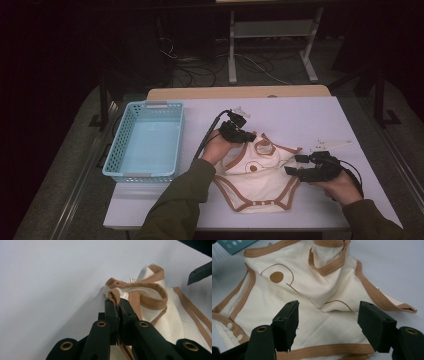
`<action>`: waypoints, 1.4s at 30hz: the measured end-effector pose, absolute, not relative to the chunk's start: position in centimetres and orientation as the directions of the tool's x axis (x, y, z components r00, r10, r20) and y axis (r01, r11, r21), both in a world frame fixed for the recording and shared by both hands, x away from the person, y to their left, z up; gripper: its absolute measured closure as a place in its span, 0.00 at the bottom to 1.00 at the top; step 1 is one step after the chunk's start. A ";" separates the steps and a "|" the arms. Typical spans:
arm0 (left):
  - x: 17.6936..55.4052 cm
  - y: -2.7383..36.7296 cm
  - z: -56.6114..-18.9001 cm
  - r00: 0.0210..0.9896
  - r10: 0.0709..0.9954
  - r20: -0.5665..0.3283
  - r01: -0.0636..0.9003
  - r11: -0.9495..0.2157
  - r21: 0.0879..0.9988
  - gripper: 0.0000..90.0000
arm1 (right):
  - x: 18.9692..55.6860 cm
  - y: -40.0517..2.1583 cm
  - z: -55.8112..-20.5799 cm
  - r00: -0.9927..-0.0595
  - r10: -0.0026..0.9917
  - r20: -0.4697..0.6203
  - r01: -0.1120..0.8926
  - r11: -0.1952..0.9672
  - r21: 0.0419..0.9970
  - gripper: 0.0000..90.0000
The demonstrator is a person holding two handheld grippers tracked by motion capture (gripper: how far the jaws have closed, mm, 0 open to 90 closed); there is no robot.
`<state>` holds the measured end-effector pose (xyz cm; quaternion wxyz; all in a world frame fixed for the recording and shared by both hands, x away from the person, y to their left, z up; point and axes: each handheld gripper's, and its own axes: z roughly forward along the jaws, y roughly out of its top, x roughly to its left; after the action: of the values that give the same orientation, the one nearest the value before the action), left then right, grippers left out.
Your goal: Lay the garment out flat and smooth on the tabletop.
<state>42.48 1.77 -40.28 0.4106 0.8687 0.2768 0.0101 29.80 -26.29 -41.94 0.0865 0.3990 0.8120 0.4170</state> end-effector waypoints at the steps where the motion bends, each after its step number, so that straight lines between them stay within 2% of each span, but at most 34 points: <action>1: 42.5 2.0 -40.0 0.844 0.495 -0.206 0.470 -0.500 0.727 0.96 | 29.8 -26.3 -41.9 -0.666 0.721 0.192 0.575 0.333 0.747 0.36; 32: 46.1 4.8 -37.5 0.753 0.642 -0.144 0.489 -0.400 0.776 0.96 | 29.8 -26.4 -41.8 -0.666 0.722 0.186 0.571 0.333 0.751 0.36; 42: 45.2 5.4 -37.0 0.737 0.661 -0.138 0.498 -0.395 0.772 0.96 | 29.7 -26.4 -41.8 -0.663 0.725 0.187 0.574 0.331 0.749 0.36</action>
<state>45.18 5.41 -37.03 0.4250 0.8295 0.3494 0.0960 29.73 -26.43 -41.81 0.0907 0.4005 0.8106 0.4175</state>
